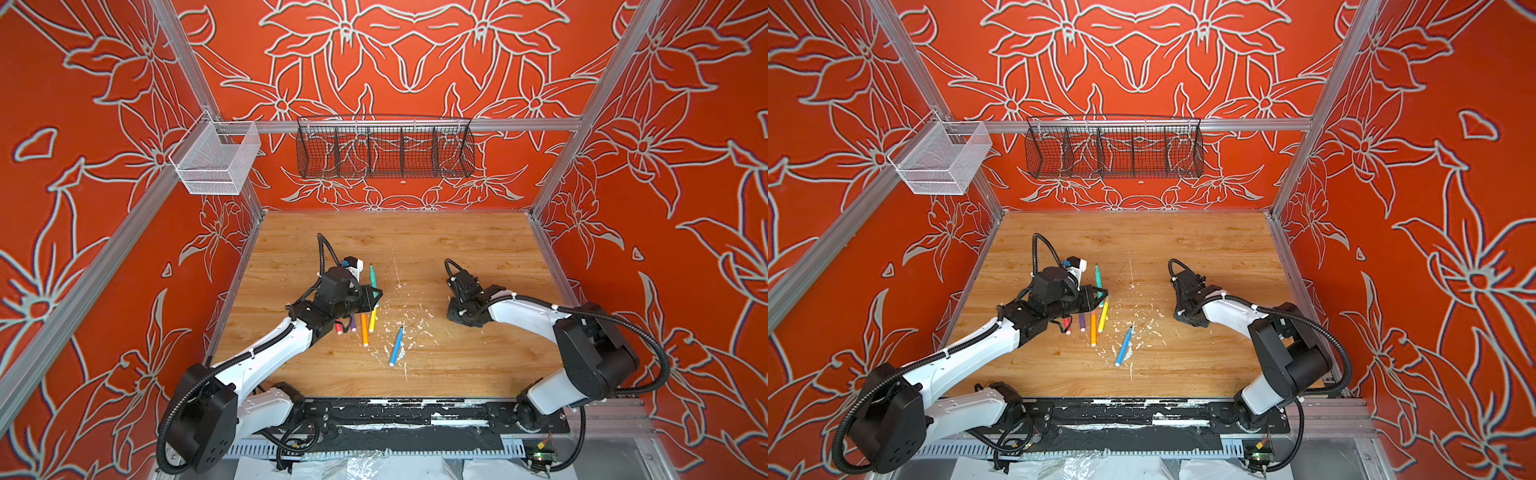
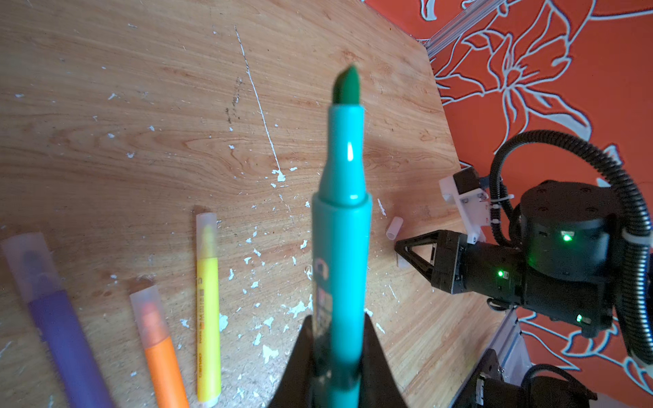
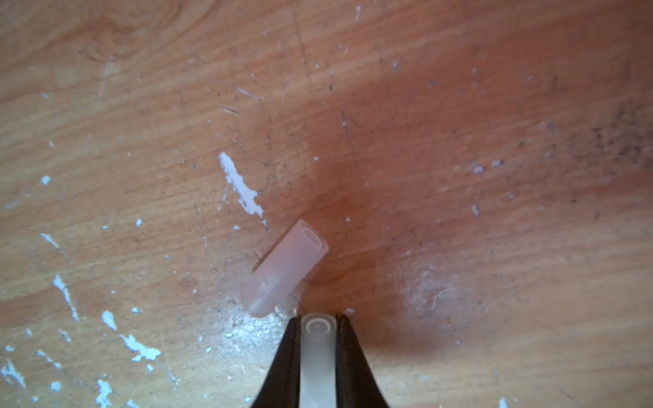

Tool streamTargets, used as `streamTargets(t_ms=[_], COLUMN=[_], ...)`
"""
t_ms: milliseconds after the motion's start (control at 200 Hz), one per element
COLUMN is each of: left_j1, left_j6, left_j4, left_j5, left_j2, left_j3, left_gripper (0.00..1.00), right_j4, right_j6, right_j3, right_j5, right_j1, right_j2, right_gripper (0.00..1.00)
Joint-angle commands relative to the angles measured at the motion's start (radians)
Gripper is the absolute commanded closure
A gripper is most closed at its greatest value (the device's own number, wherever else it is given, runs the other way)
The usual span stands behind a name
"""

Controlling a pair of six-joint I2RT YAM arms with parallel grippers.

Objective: Insert pens into pen caps
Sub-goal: Pick up the pen cap from the center of the table.

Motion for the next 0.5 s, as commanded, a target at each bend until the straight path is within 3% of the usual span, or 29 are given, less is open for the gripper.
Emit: streamTargets(t_ms=[0,190,355,490], left_j1=[-0.002,-0.029,-0.106,-0.144], left_j6=[0.018,0.029,0.132,0.163], left_j4=[0.026,0.047,0.008,0.087], left_j5=[0.044,0.150,0.185,0.203], left_j2=[0.021,0.105,0.115,0.078], left_j3=[0.028,0.073,0.097,0.002], left_gripper=[1.00,1.00,1.00,1.00], right_j4=[-0.081,-0.106,0.156,0.352], right_j6=[0.045,0.163,0.247,0.226], right_j3=[-0.055,-0.111,-0.301,-0.360], right_j5=[0.007,0.054,0.029,0.030], right_j1=[0.013,0.048,0.061,0.064], right_j2=[-0.059,-0.303,-0.536,-0.639], right_gripper=[0.91,0.91,0.90,0.90])
